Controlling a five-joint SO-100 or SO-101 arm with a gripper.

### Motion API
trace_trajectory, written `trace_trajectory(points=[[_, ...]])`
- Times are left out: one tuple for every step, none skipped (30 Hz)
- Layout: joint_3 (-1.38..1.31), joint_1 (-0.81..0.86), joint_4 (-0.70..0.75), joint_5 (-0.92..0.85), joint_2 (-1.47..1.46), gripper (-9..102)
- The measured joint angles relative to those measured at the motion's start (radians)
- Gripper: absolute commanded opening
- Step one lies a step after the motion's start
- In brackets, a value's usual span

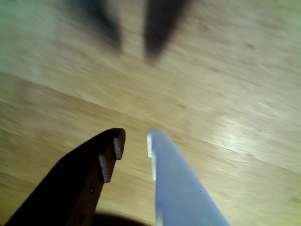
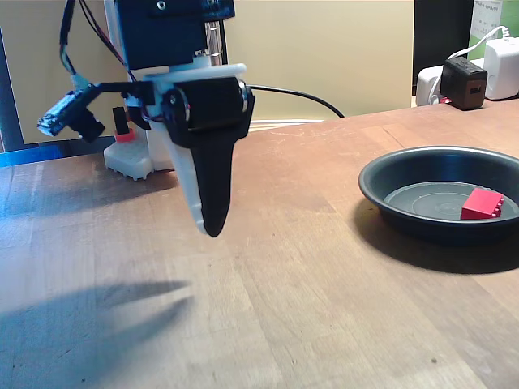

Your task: Grasp a lego block and put it in the bin.

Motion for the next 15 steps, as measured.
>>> trace_trajectory(points=[[0.028, 0.008, -0.018, 0.000, 0.018, 0], [0.057, 0.014, -0.040, 0.000, 0.035, 0], [0.091, 0.015, -0.061, 0.000, 0.052, 0], [0.120, 0.015, -0.083, 0.000, 0.067, 0], [0.152, 0.014, -0.109, 0.009, 0.084, 0], [0.184, 0.011, -0.132, 0.018, 0.098, 0], [0.213, 0.009, -0.153, 0.028, 0.112, 0], [0.242, 0.012, -0.176, 0.034, 0.126, 0], [0.268, 0.017, -0.193, 0.037, 0.140, 0], [0.296, 0.025, -0.209, 0.038, 0.152, 0], [0.321, 0.029, -0.219, 0.040, 0.166, 0], [0.341, 0.031, -0.230, 0.043, 0.178, 0], [0.360, 0.031, -0.239, 0.044, 0.190, 0], [0.379, 0.040, -0.244, 0.044, 0.202, 0], [0.393, 0.054, -0.253, 0.044, 0.213, 0]])
